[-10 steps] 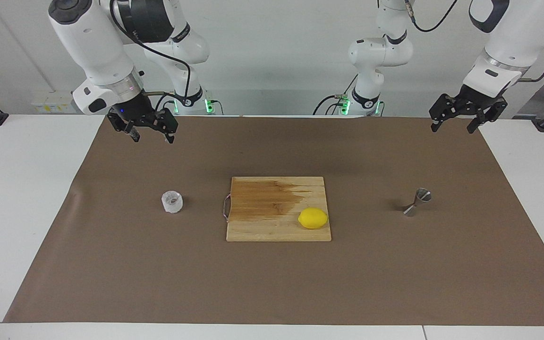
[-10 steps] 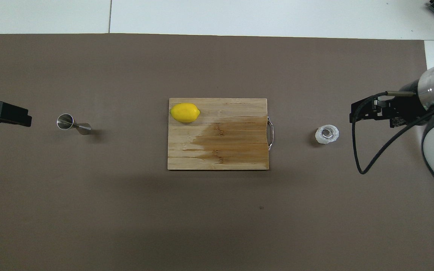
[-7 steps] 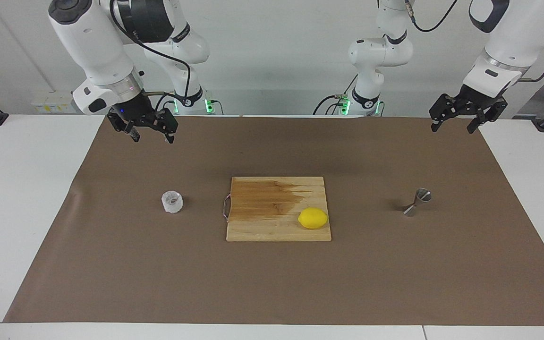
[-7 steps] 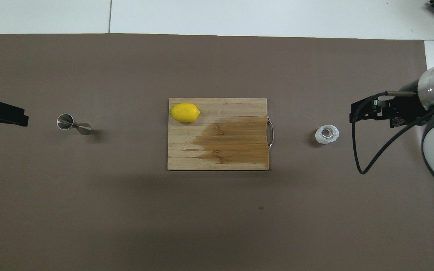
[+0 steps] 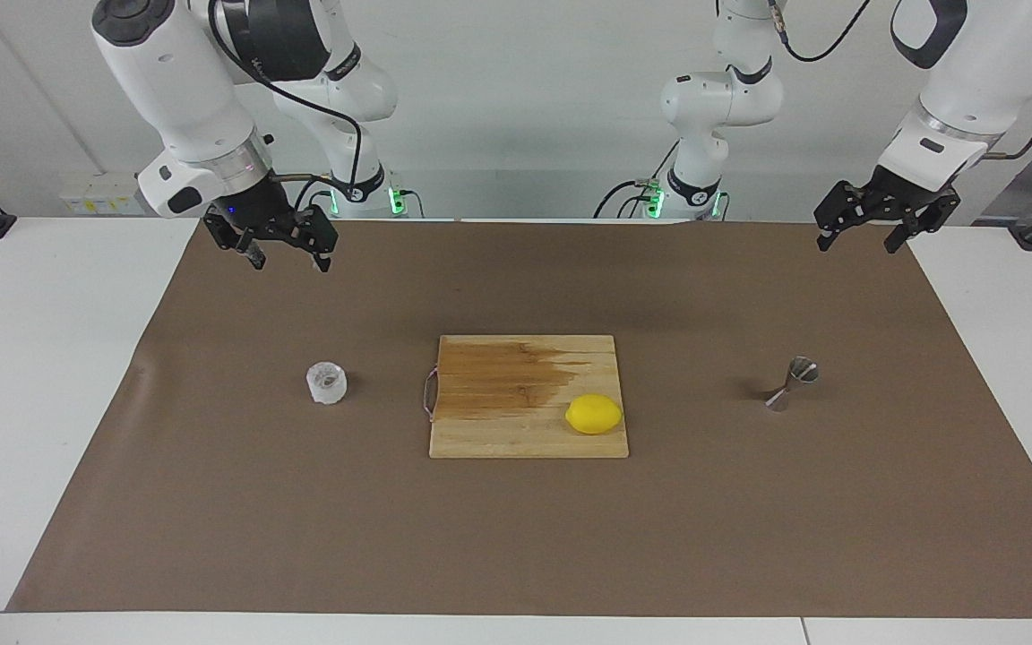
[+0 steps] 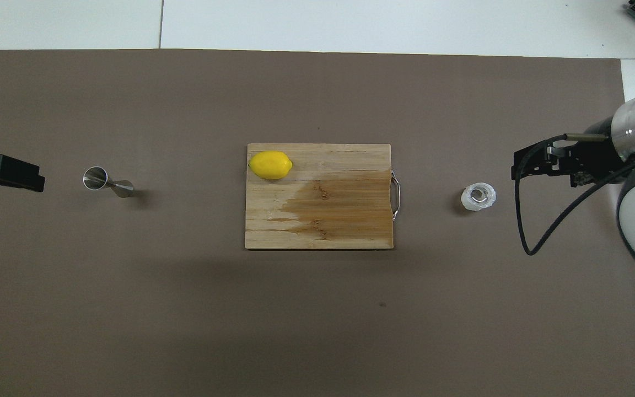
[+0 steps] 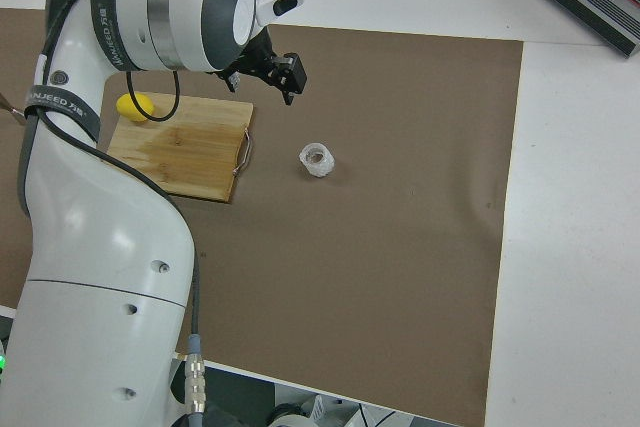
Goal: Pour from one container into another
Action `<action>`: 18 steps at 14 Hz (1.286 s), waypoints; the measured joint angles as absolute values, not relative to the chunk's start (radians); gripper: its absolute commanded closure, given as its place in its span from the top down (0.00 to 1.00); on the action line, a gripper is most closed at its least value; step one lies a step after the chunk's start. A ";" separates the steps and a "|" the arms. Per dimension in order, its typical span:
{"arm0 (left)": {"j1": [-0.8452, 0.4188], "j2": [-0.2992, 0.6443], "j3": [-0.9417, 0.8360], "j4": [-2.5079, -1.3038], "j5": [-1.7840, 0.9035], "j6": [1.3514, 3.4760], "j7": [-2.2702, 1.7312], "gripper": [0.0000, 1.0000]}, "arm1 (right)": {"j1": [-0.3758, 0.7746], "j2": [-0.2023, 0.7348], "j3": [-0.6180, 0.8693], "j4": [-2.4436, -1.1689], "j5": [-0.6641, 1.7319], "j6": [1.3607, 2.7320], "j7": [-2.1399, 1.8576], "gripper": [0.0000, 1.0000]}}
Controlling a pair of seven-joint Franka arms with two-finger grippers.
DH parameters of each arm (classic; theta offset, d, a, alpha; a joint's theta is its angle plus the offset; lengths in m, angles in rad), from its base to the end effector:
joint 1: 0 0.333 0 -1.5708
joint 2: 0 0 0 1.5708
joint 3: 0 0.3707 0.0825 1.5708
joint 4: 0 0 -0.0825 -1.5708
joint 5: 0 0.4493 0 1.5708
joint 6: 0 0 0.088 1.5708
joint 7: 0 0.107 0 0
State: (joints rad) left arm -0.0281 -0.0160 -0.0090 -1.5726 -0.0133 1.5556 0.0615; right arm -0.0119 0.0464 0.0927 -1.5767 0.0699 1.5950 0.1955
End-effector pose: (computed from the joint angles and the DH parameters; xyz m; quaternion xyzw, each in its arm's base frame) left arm 0.6121 -0.0242 0.6868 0.9988 -0.0494 -0.0004 0.0066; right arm 0.6350 0.0573 0.6494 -0.9975 0.0586 0.0189 0.0348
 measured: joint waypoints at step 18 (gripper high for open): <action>0.150 0.398 0.007 -1.335 -0.276 1.590 -0.353 1.00 | -0.012 0.046 0.093 -1.577 0.070 1.595 0.195 1.00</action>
